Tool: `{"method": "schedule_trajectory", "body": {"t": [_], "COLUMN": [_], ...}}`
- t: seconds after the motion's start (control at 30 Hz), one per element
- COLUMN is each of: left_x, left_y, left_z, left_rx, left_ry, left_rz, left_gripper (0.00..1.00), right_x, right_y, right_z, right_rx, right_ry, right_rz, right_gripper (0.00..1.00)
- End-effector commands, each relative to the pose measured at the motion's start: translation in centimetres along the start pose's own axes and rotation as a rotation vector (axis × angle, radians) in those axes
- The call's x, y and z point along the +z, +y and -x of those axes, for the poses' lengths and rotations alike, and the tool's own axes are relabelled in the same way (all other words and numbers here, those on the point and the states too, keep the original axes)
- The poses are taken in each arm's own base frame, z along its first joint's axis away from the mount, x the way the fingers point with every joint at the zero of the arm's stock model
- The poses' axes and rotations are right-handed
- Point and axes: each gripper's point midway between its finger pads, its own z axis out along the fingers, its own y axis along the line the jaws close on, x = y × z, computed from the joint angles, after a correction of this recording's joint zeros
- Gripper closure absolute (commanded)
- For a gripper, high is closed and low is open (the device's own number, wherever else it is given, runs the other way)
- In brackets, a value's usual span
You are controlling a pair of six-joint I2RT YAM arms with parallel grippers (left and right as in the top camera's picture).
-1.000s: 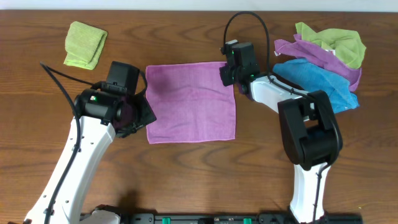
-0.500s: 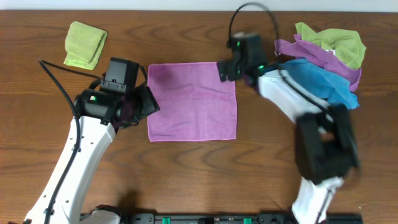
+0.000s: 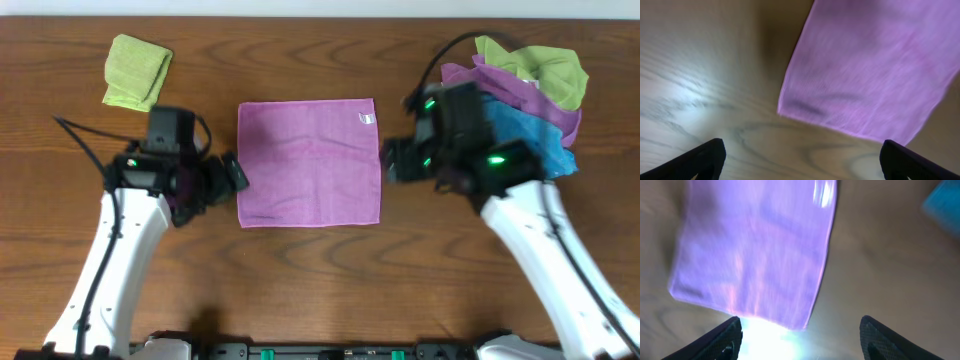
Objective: Fold the cloth
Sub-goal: 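Grasp the cloth's near left and right corners with both grippers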
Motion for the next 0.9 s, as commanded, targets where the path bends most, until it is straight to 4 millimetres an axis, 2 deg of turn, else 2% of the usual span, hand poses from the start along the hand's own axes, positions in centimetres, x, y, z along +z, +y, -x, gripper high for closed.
{"method": "schedule_trajectory", "body": {"t": [0.0,0.17,0.33,0.37,0.6,0.73,0.87], "left_x": [2.7,4.6,5.5,5.6,6.4,8.0,9.7], "left_y": [1.1,2.0,1.8,1.9,1.4,1.3,0.9], "left_z": [-2.7,-3.7,-3.6,-3.5,-2.9,-2.9,-3.3], "left_rx": [-0.007,-0.019,-0.027,-0.027,-0.019,-0.029,-0.041], "left_ry": [0.107,0.126,0.116,0.111,0.09,0.128,0.191], "left_rz": [-0.021,-0.042,-0.091,-0.095,-0.13,-0.135,-0.167], "left_gripper": [0.0,0.0,0.0,0.05,0.08,0.09,0.14], "right_x": [3.0,6.2,8.0,8.3,9.3,9.7,10.3], "right_y": [1.3,1.4,0.6,0.3,-1.0,-1.4,-1.7], "right_z": [-4.5,-8.2,-9.8,-10.0,-9.7,-9.5,-9.6], "right_rx": [0.091,0.143,0.164,0.17,0.23,0.24,0.243], "right_ry": [0.128,0.176,0.163,0.157,0.111,0.1,0.107], "right_rz": [0.104,0.188,0.199,0.198,0.252,0.274,0.268], "right_gripper": [0.24,0.25,0.28,0.3,0.33,0.33,0.33]}}
